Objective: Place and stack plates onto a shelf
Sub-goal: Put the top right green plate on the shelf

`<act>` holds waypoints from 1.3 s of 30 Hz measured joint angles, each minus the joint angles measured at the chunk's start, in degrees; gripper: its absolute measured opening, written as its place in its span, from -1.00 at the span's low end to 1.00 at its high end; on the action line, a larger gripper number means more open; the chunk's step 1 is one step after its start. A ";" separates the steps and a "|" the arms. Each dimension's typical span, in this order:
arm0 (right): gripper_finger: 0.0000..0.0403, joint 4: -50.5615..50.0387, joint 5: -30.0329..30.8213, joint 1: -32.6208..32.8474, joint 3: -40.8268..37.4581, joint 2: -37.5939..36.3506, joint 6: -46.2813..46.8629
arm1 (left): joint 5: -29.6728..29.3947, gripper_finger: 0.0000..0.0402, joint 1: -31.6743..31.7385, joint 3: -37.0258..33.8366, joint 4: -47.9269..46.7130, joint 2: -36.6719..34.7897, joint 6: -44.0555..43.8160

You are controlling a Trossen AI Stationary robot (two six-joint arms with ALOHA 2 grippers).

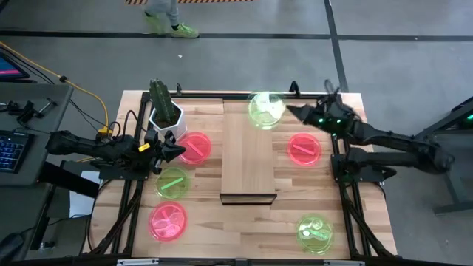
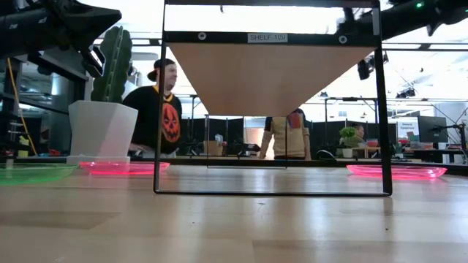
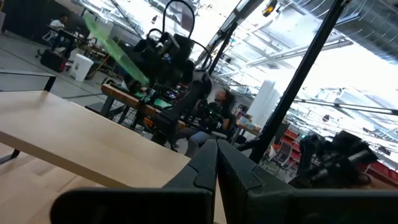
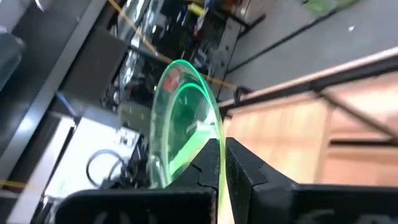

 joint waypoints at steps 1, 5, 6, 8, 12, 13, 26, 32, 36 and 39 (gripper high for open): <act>-1.00 1.42 1.16 1.77 0.00 1.69 0.35 | 0.00 -0.98 0.00 -0.02 0.00 -0.02 -0.02; -1.00 5.05 5.71 6.65 0.00 8.61 4.18 | 0.00 -0.98 -0.01 0.00 -0.02 -0.02 -0.01; -1.00 5.63 6.66 7.36 0.00 10.11 5.09 | 0.00 -0.98 0.00 -0.02 -0.02 0.00 0.00; -1.00 5.91 7.64 8.29 0.03 12.82 7.16 | 0.00 -0.98 -0.02 -0.02 -0.02 0.00 0.00; -1.00 2.73 8.54 9.38 3.42 17.88 8.60 | 0.00 -0.98 0.00 -0.01 0.00 -0.02 0.00; -1.00 1.66 8.52 9.33 4.76 19.02 8.59 | 0.00 -0.98 0.00 0.00 -0.02 0.00 0.00; -1.00 -12.10 8.82 5.69 15.30 27.65 7.54 | 0.00 -0.98 0.00 0.00 -0.01 -0.02 0.00; -1.00 -12.16 9.64 5.40 15.32 28.95 9.17 | 0.00 -0.98 -0.02 -0.01 -0.02 0.00 -0.01; -1.00 -11.43 9.95 5.40 15.32 29.29 9.13 | 0.00 -0.98 0.00 0.00 0.00 -0.02 0.00; -1.00 -11.35 10.02 5.40 15.32 29.29 9.15 | 0.00 -0.98 0.00 -0.02 0.00 -0.02 0.00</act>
